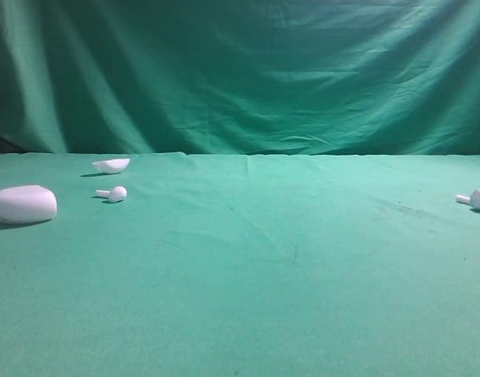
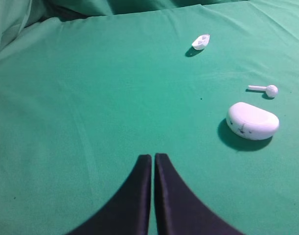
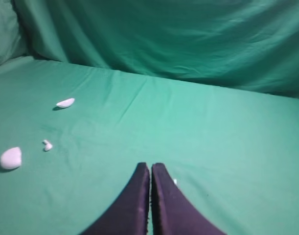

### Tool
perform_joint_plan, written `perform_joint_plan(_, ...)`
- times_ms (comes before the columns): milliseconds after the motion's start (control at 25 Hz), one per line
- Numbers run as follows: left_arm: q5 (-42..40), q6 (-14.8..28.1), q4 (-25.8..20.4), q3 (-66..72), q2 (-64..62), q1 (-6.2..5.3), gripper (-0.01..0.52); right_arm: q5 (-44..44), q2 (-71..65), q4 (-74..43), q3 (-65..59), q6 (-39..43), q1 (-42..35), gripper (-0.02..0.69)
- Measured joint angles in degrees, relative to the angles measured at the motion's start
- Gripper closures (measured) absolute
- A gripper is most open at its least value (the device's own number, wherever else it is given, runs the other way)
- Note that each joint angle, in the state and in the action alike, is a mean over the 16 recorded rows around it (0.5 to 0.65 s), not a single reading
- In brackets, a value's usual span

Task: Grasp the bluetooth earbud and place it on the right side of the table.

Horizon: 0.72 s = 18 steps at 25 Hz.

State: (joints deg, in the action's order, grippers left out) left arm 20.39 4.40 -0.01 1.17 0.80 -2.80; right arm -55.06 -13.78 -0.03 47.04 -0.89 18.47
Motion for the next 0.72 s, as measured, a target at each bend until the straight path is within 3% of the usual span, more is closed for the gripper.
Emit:
perform_joint_plan(480, 0.0, 0.0, 0.0, 0.0, 0.0, 0.00, 0.514, 20.5, 10.8, -1.8, -26.7, -1.2, -10.5, 0.665)
perform_joint_plan(720, 0.0, 0.0, 0.0, 0.0, 0.0, 0.00, 0.514, 26.7, 13.9, -1.8, -39.1, -1.2, -15.2, 0.665)
